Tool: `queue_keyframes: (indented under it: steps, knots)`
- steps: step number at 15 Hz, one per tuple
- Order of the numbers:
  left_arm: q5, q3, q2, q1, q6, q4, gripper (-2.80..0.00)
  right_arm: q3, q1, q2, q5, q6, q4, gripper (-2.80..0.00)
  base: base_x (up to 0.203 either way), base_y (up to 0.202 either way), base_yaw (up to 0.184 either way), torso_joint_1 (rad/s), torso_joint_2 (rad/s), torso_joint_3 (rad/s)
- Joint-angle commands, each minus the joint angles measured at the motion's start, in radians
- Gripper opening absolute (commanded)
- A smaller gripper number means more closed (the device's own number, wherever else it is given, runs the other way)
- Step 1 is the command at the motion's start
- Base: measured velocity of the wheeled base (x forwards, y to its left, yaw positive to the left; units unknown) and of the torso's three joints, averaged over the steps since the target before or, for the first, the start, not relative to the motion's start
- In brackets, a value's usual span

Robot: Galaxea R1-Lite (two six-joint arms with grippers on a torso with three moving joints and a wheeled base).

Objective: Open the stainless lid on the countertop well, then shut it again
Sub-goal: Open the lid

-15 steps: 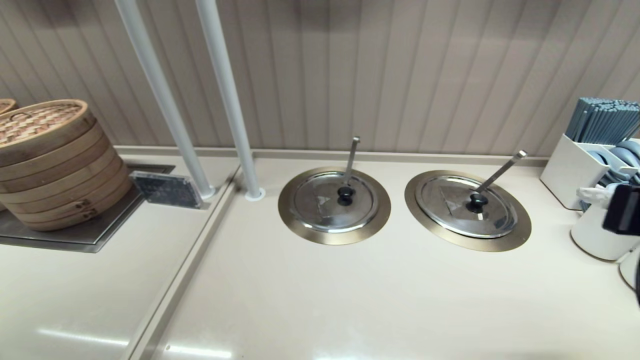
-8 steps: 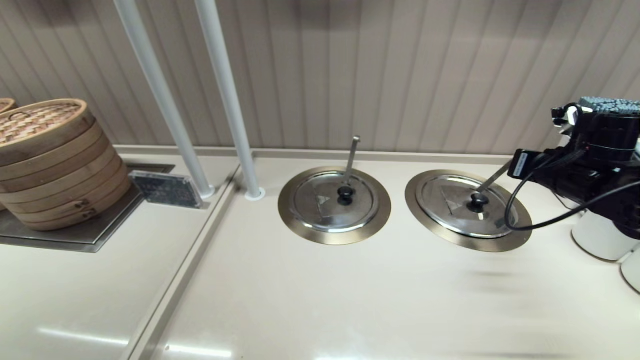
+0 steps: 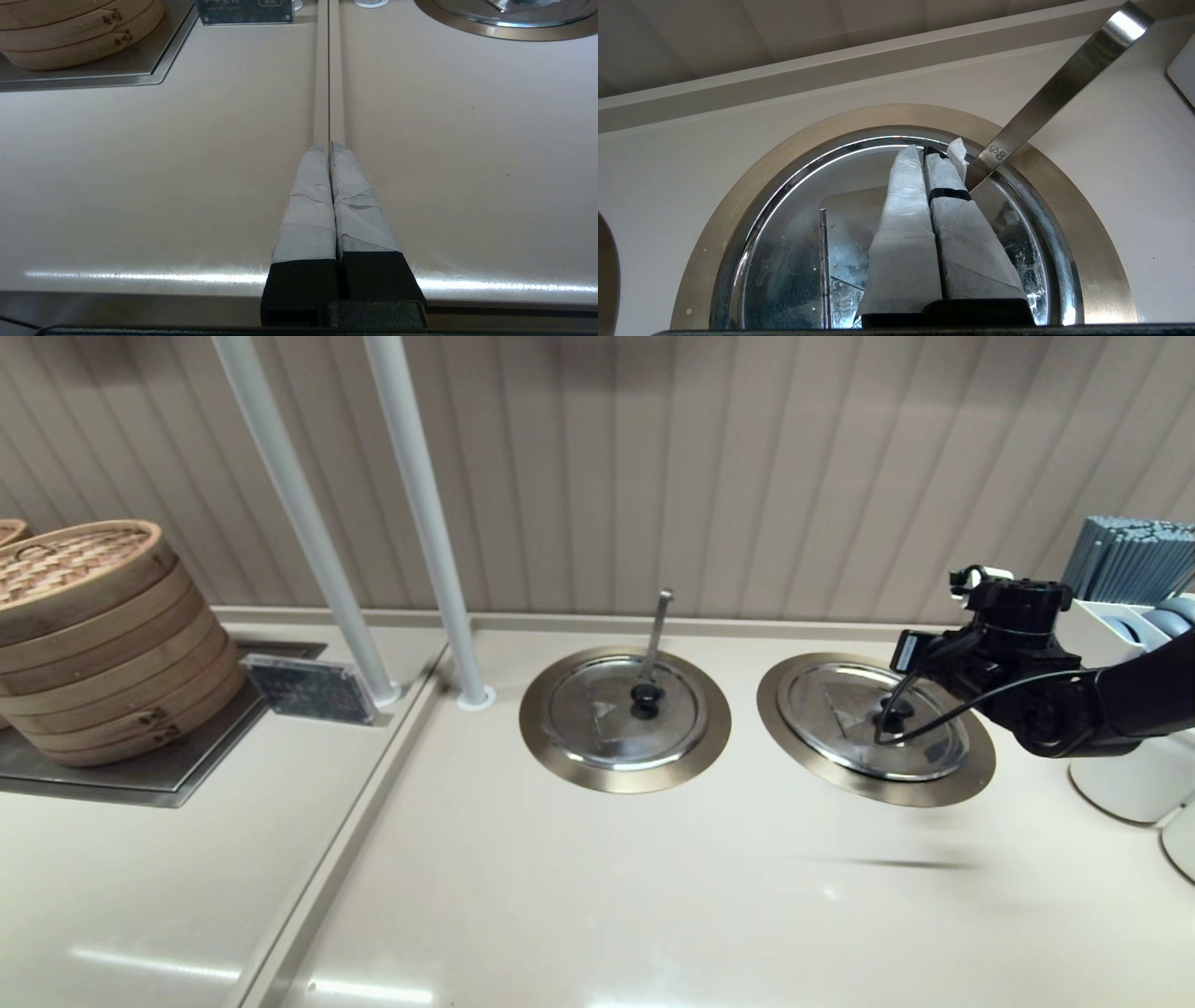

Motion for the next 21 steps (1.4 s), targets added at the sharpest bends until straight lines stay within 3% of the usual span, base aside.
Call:
queue_keyframes:
  steps: [1,5,10,11,17,21]
  knots:
    - [0.000,0.001,0.000,0.000,0.001,0.000,-2.80,-0.053,0.000,0.063,-0.003,-0.004,-0.008,-2.80,0.000,0.000,0.000,0.000,0.00,0.000]
    - [0.000,0.000,0.000,0.000,0.001,0.000,-2.80,-0.082,0.003,0.122,-0.018,0.001,-0.023,-2.80,0.000,0.000,0.000,0.000,0.00,0.000]
    - [0.000,0.000,0.000,0.000,0.001,0.000,-2.80,0.010,0.020,0.028,-0.035,-0.002,-0.012,-2.80,0.000,0.000,0.000,0.000,0.00,0.000]
    - [0.000,0.000,0.000,0.000,0.001,0.000,-2.80,0.025,0.025,0.008,-0.035,-0.002,-0.004,0.00,0.000,0.000,0.000,0.000,0.00,0.000]
    - [0.000,0.000,0.000,0.000,0.001,0.000,-2.80,0.089,0.031,-0.002,-0.038,0.002,-0.012,0.00,0.000,0.000,0.000,0.000,0.00,0.000]
    - [0.000,0.000,0.000,0.000,0.001,0.000,-2.80,0.107,0.023,0.092,-0.040,-0.004,-0.144,0.00,0.000,0.000,0.000,0.000,0.00,0.000]
